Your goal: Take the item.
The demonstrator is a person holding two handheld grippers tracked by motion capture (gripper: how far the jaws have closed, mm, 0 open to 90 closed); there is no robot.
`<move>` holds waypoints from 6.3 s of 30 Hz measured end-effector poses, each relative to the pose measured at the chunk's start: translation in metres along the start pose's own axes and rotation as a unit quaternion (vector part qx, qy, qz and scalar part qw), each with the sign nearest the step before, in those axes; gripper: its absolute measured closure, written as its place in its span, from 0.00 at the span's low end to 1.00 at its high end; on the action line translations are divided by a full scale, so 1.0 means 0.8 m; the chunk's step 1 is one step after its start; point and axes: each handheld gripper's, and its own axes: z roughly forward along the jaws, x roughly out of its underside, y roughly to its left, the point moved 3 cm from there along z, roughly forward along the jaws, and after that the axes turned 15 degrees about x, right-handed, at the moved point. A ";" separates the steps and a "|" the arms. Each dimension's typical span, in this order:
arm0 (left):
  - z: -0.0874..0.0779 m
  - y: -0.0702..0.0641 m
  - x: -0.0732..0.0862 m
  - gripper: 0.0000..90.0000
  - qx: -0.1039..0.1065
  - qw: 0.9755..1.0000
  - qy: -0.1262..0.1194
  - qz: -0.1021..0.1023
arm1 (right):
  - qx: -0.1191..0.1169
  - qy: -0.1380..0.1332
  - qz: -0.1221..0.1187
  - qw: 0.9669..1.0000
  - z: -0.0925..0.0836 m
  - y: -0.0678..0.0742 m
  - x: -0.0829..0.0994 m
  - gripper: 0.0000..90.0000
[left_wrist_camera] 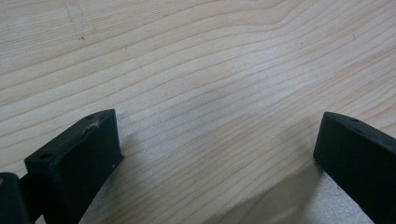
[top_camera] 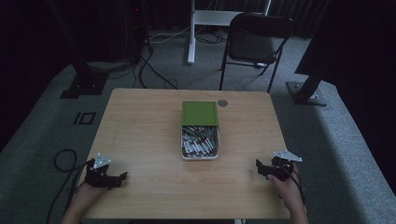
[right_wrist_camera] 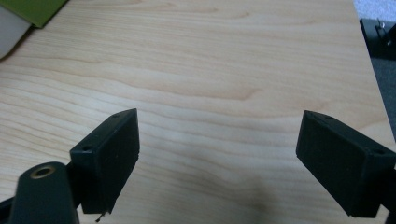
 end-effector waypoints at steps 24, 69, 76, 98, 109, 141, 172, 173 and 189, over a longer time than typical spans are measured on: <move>0.000 0.000 0.000 0.02 0.000 1.000 0.001 0.000 | -0.040 -0.058 -0.013 0.997 -0.026 0.043 -0.059 0.16; 0.000 0.000 0.000 0.02 0.000 1.000 0.000 -0.001 | -0.133 -0.119 -0.071 0.981 -0.057 0.165 -0.124 0.18; 0.000 0.000 0.000 0.02 0.000 1.000 0.000 -0.002 | -0.143 -0.122 -0.084 0.979 -0.057 0.185 -0.126 0.20; 0.000 0.000 0.000 0.02 0.000 1.000 0.001 -0.001 | -0.169 -0.102 -0.144 0.970 -0.042 0.233 -0.110 0.63; 0.000 0.000 0.000 0.02 0.000 1.000 0.001 0.000 | -0.146 -0.084 -0.156 0.973 -0.024 0.243 -0.099 0.81; 0.000 0.000 0.000 0.02 0.001 1.000 0.001 0.000 | -0.076 -0.064 -0.150 0.984 -0.018 0.252 -0.094 0.97; 0.000 0.000 0.000 0.02 0.001 1.000 0.000 -0.002 | -0.133 -0.130 -0.052 0.981 -0.082 0.204 -0.156 0.97; 0.000 0.000 0.000 0.02 0.000 1.000 0.001 -0.001 | -0.133 -0.133 -0.043 0.981 -0.083 0.199 -0.158 0.97; 0.000 0.000 0.000 0.02 0.000 1.000 0.000 -0.002 | -0.089 -0.122 0.027 0.988 -0.058 0.131 -0.160 0.98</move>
